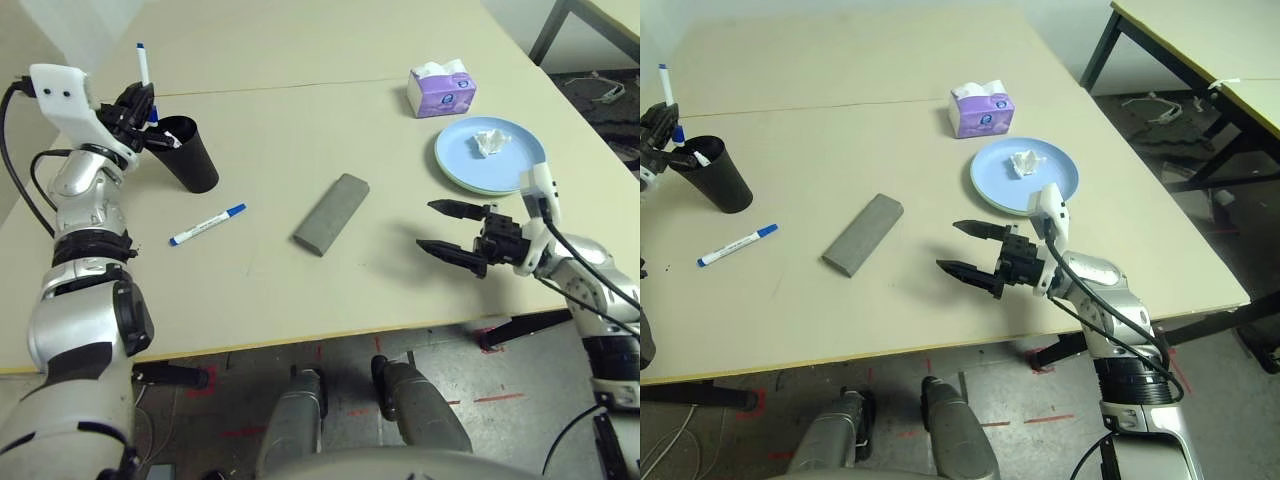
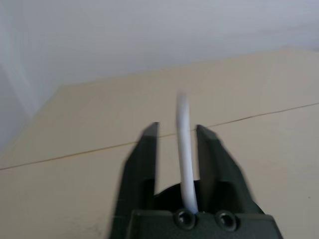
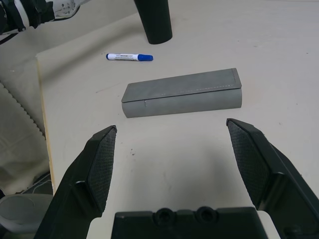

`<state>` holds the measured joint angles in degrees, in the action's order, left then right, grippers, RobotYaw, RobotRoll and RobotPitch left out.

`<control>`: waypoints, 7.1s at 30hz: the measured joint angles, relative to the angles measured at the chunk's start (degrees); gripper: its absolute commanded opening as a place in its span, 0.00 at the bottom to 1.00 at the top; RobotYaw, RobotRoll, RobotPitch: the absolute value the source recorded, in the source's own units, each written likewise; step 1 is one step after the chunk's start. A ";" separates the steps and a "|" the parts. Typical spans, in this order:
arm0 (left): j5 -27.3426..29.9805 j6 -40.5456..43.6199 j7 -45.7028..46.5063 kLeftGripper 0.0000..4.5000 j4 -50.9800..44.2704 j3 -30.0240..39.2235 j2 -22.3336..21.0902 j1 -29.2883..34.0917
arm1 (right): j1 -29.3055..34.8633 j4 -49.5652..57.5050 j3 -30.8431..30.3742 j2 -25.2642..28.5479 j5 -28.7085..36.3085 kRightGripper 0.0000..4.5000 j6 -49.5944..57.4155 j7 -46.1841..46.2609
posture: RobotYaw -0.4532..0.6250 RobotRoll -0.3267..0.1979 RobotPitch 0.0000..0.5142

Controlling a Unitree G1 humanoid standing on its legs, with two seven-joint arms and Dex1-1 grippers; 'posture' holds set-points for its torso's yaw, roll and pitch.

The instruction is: Organize and tidy the items on the table.

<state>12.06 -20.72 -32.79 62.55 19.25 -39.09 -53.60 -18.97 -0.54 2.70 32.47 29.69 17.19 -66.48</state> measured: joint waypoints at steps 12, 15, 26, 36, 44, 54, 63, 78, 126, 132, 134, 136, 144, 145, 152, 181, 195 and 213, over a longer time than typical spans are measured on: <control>5.85 1.74 -5.05 1.00 -3.89 3.21 -0.45 2.95 | -0.09 -0.03 -1.25 -0.79 -0.30 1.00 0.00 -0.07 | 0.27 0.62 0.34; 11.06 5.79 -10.49 1.00 -10.64 5.20 -0.93 3.56 | -0.11 -0.02 -1.30 -0.83 -0.29 1.00 0.00 -0.06 | 0.27 0.62 0.35; 18.17 42.14 -30.97 1.00 -42.73 -5.71 -17.62 12.37 | 0.06 -0.08 -1.41 -0.82 -0.30 1.00 0.00 -0.26 | 0.28 0.62 0.35; 10.66 55.24 -34.85 1.00 -51.41 -16.98 -23.98 19.89 | 0.06 -0.11 -1.62 -0.83 -0.37 1.00 -0.01 -0.72 | 0.27 0.62 0.35; 0.66 49.74 -31.16 1.00 -44.44 -21.42 -22.87 22.19 | 0.16 -0.08 -1.63 -0.72 -0.41 1.00 -0.03 -1.07 | 0.27 0.62 0.33; -4.29 40.47 -25.23 1.00 -35.09 -21.52 -16.58 19.97 | 0.17 0.02 -1.66 -0.55 -0.49 1.00 -0.03 -1.44 | 0.26 0.62 0.33; -5.59 37.82 -23.78 1.00 -31.85 -21.01 -13.98 18.99 | 0.19 0.30 -1.74 -0.58 -0.49 1.00 -0.03 -1.38 | 0.26 0.62 0.34; -10.07 35.23 -24.43 1.00 -28.24 -22.15 -13.48 19.80 | 0.92 1.97 -1.74 -0.63 -0.43 1.00 0.31 -0.44 | 0.25 0.62 0.34; 4.16 47.92 -26.32 0.59 -42.43 -11.52 -16.84 22.99 | 1.52 3.20 -2.45 -1.03 -0.30 1.00 1.88 -0.54 | 0.27 0.62 0.34; -0.80 51.20 -33.34 0.99 -38.23 -20.16 -19.35 11.80 | 1.92 3.45 -2.88 -1.27 -0.31 1.00 1.81 -0.42 | 0.25 0.62 0.35; -3.13 51.28 -35.60 0.99 -36.12 -23.23 -19.57 7.47 | 2.51 3.77 -3.10 -1.34 -0.32 1.00 1.79 -0.21 | 0.24 0.62 0.35; -5.41 50.73 -37.01 0.99 -33.94 -25.71 -19.66 4.90 | 3.02 4.33 -3.13 -1.37 -0.31 1.00 1.78 0.06 | 0.23 0.62 0.36; -12.81 47.12 -39.56 0.99 -26.22 -31.20 -19.04 3.22 | 4.12 5.09 -3.12 -1.35 -0.29 1.00 1.79 1.07 | 0.23 0.62 0.37; -13.01 46.92 -39.58 0.99 -25.87 -31.23 -18.86 3.36 | 4.17 5.17 -3.12 -1.35 -0.28 1.00 1.79 1.13 | 0.23 0.62 0.37; -12.94 44.78 -36.24 0.99 -23.16 -29.84 -15.89 5.25 | 4.23 5.52 -3.13 -1.34 -0.27 1.00 1.82 1.18 | 0.24 0.62 0.37; -12.82 39.81 -29.68 0.65 -21.20 -26.12 -11.06 10.03 | 5.17 6.82 -3.14 -1.05 -0.01 1.00 2.53 1.51 | 0.23 0.62 0.38; -12.13 38.69 -29.57 0.06 -21.84 -24.76 -11.06 11.40 | 5.13 6.82 -3.15 -1.05 0.08 1.00 2.53 1.48 | 0.24 0.62 0.37; 13.72 44.42 -25.62 0.06 -42.41 1.94 -6.77 14.50 | 4.08 5.84 -3.40 -1.29 0.06 1.00 2.25 0.55 | 0.26 0.62 0.36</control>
<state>25.78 23.69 -58.41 20.15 21.20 -45.86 -39.10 -14.89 5.30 -0.70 31.17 29.75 19.45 -65.93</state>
